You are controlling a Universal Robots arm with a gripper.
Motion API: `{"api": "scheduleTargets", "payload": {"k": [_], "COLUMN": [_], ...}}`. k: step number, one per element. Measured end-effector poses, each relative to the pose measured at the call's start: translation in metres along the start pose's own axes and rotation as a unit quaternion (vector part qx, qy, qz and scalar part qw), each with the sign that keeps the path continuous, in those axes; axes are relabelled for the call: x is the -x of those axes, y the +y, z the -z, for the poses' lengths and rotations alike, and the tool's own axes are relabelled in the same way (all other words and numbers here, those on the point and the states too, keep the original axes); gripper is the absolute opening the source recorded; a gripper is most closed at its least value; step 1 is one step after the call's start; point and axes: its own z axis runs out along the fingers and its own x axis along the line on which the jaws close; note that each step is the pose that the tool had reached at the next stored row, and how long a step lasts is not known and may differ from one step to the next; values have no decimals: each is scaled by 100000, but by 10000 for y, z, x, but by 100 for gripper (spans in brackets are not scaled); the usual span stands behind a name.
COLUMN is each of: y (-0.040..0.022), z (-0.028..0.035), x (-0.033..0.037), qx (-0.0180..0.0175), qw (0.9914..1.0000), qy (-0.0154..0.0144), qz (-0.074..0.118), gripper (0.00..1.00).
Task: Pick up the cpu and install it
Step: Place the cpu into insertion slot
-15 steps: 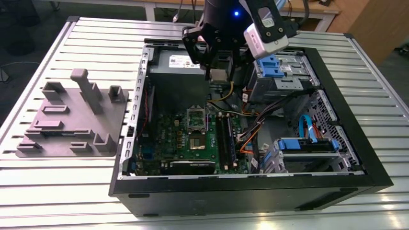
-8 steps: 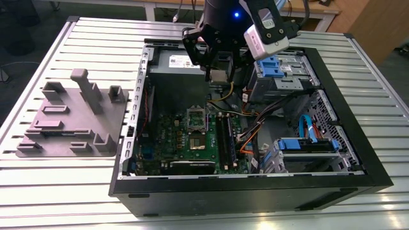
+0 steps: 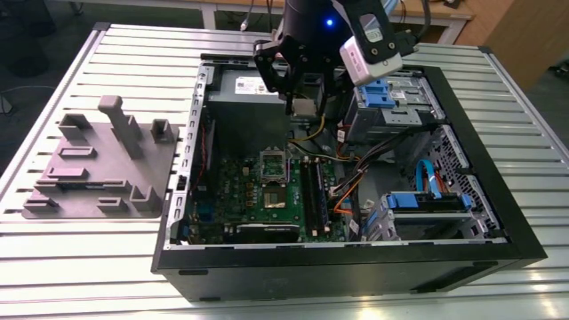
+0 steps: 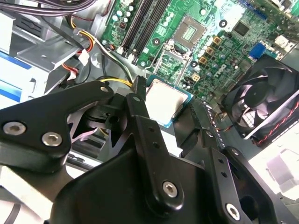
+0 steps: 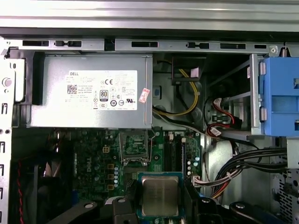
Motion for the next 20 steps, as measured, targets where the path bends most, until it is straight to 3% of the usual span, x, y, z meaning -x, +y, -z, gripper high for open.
{"api": "scheduleTargets", "payload": {"k": [7, 10, 20], "y": [-18, -48, -57], "z": [-60, -82, -198], "x": [-62, -64, -70], "qx": [6, 13, -4], "qw": [99999, 99999, 99999], "qy": [29, 26, 32], "qz": [424, 428, 427], "gripper": [47, 47, 47]}}
